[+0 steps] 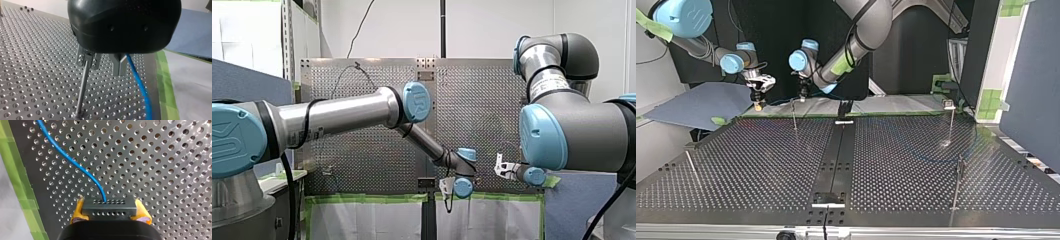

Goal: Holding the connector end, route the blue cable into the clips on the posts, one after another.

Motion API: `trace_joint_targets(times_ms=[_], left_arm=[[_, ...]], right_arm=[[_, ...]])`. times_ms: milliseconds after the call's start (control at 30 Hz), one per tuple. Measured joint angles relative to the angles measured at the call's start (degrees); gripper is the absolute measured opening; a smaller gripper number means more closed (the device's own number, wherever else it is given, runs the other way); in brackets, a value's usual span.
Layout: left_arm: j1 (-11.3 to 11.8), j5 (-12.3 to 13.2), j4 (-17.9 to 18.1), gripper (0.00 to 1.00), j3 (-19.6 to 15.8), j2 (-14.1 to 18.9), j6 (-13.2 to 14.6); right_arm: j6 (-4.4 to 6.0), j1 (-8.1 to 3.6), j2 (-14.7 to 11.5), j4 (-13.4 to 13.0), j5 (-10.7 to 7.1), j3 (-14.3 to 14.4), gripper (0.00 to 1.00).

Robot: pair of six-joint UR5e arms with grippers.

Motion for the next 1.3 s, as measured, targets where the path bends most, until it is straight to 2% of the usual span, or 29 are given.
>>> trace_joint_targets(times_ms=[233,433,833,1100,1300], left_arm=[[0.6,0.9,0.0,0.0,2.5,-0.1,-0.7],[1.4,1.9,0.6,0.0,2.7,0.4,-1.3],[3.8,3.7,0.7,0.0,2.7,0.5,-1.5],[5.5,4.2,1.0,0.0,3.0,0.6,-1.7],[7.8,4.7,1.1,0.0,4.2,0.6,-2.3]], right_arm=[[0.0,0.0,0.1,0.0,-0.04,-0.2,0.0],[0.0,-0.01,0.3,0.0,-0.06,-0.3,0.0],[0.25,-0.16,1.4,0.3,-0.14,-2.4,0.0],[0.05,-0.39,3.0,2.2,-1.22,-5.4,0.0],[0.04,-0.43,3.4,3.7,-1.65,-8.4,0.0]])
